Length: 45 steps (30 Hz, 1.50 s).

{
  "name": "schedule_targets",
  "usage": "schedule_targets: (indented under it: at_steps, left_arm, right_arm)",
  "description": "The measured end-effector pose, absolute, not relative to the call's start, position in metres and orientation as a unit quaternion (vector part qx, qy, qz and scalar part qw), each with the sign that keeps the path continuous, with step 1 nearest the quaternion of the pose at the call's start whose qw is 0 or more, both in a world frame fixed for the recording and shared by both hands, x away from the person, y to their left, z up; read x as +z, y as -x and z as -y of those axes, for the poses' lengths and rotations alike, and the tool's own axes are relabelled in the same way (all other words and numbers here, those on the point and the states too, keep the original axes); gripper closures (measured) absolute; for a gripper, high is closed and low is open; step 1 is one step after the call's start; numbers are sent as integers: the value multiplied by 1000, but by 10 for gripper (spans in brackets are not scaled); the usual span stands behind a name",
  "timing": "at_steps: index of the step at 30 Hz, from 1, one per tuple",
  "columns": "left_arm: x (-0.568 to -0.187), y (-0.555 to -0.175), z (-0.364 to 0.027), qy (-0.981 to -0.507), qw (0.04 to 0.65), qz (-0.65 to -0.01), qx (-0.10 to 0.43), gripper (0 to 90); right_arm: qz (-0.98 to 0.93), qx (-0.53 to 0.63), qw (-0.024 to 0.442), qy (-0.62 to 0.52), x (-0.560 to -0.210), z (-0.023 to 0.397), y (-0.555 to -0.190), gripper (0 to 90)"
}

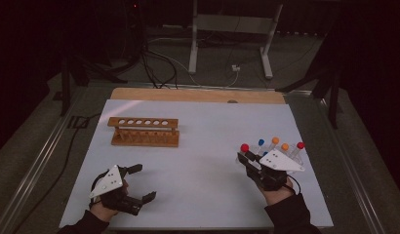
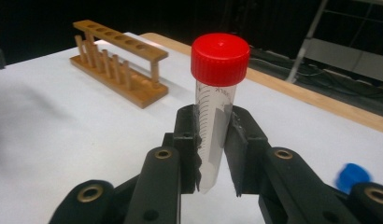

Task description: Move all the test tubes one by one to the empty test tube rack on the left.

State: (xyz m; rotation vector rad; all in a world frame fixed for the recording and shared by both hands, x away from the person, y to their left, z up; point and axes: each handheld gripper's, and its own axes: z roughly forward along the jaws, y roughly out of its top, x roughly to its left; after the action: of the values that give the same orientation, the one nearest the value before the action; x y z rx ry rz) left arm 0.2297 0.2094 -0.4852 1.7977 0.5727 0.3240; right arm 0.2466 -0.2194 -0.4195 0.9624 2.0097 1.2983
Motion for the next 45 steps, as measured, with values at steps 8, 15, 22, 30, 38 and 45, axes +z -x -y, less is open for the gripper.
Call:
schedule_targets:
  at_steps: [8, 15, 22, 30, 38, 45]
  left_arm:
    - [-481, -237, -207, -773, 571, -249, 117, 7]
    - [-474, -243, -204, -776, 570, -248, 107, 7]
    - [-459, -252, -196, -781, 567, -249, 79, 7]
    - [-437, -258, -178, -779, 574, -243, 76, 7]
    - [-417, -265, -163, -781, 578, -229, 67, 7]
    - [-405, -271, -145, -787, 576, -214, 58, 7]
  right_arm:
    - [-760, 485, 262, -344, -425, 205, -245, 746]
    - [-770, 485, 251, -331, -428, 196, -244, 746]
    - [-776, 483, 244, -323, -430, 191, -241, 746]
    - [-780, 483, 237, -320, -432, 189, -240, 746]
    - [-785, 483, 228, -314, -433, 185, -238, 746]
    - [-792, 482, 217, -305, -435, 180, -235, 746]
